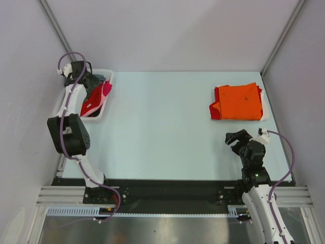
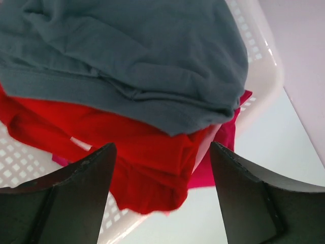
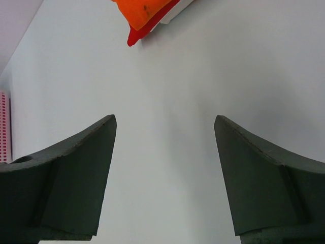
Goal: Fold and stack the t-shirts
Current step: Grab the tshirt from the pile
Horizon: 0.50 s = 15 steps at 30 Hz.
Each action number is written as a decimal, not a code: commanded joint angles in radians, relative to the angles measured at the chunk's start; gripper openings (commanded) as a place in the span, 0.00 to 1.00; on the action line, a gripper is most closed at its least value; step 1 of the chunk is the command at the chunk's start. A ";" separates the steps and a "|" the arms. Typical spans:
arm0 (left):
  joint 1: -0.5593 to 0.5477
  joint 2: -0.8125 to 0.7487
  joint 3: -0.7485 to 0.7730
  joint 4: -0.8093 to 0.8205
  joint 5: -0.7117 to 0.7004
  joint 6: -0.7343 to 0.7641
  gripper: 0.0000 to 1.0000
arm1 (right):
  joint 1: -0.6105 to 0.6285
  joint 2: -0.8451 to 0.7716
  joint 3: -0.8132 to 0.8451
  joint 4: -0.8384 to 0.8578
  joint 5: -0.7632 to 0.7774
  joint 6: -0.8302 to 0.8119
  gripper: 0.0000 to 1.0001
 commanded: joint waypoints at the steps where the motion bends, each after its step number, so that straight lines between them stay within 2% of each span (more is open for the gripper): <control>1: 0.011 0.074 0.177 0.050 -0.013 0.062 0.80 | -0.003 -0.001 0.010 0.038 -0.029 -0.010 0.82; 4: 0.011 0.175 0.312 0.058 0.018 0.135 0.78 | -0.003 -0.002 0.008 0.041 -0.037 -0.013 0.82; 7: 0.013 0.226 0.382 0.071 0.028 0.144 0.80 | -0.003 0.004 0.004 0.058 -0.046 -0.018 0.82; 11: 0.011 0.292 0.391 0.149 0.098 0.168 0.80 | -0.003 0.013 0.002 0.073 -0.069 -0.028 0.82; 13: 0.011 0.314 0.396 0.150 0.116 0.156 0.73 | -0.003 0.017 0.002 0.075 -0.066 -0.028 0.82; 14: 0.013 0.327 0.393 0.150 0.135 0.152 0.65 | -0.003 0.019 0.002 0.076 -0.066 -0.028 0.82; 15: 0.013 0.331 0.391 0.150 0.143 0.147 0.63 | -0.003 0.020 0.001 0.078 -0.066 -0.028 0.82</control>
